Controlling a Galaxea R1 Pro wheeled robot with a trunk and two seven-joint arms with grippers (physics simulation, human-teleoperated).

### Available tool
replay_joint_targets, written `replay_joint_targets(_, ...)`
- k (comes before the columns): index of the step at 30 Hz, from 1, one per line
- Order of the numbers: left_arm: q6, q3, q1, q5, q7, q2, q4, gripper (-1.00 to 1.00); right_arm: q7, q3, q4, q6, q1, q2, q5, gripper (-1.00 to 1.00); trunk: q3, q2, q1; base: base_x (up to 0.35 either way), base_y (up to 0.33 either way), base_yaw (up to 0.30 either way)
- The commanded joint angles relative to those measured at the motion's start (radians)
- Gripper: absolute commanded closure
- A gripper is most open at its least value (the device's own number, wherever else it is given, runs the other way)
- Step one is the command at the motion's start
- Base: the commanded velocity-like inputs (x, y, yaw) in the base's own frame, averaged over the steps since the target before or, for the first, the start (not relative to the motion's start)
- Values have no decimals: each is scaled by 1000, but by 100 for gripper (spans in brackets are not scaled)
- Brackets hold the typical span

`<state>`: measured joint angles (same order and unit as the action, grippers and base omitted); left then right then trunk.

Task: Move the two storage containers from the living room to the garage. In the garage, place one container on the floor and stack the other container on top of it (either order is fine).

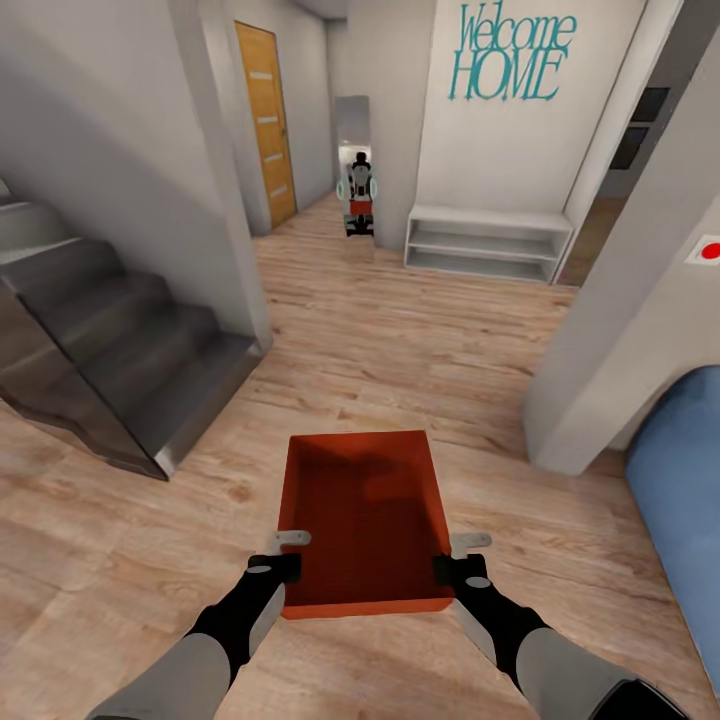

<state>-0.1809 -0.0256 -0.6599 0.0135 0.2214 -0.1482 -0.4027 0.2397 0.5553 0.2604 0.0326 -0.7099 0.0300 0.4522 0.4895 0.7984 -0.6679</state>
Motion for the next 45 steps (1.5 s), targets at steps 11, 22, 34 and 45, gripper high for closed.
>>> replay_joint_targets(11,-5,-20,0,27,11,19,5,100,8,-3,6,18,-2,-4,-3,100,10,1,-1,323,0,-117)
replay_joint_targets(22,-5,-20,0,28,11,19,5,100,9,-3,6,18,-2,-4,-3,100,11,1,-1,323,0,-9)
replay_joint_targets(34,-5,-20,0,28,11,19,5,100,9,-3,6,17,-2,-5,-3,100,11,1,-1,323,0,0)
replay_joint_targets(45,-5,-20,0,28,11,19,5,100,9,-4,6,14,-2,-5,-3,100,11,1,-1,323,0,0)
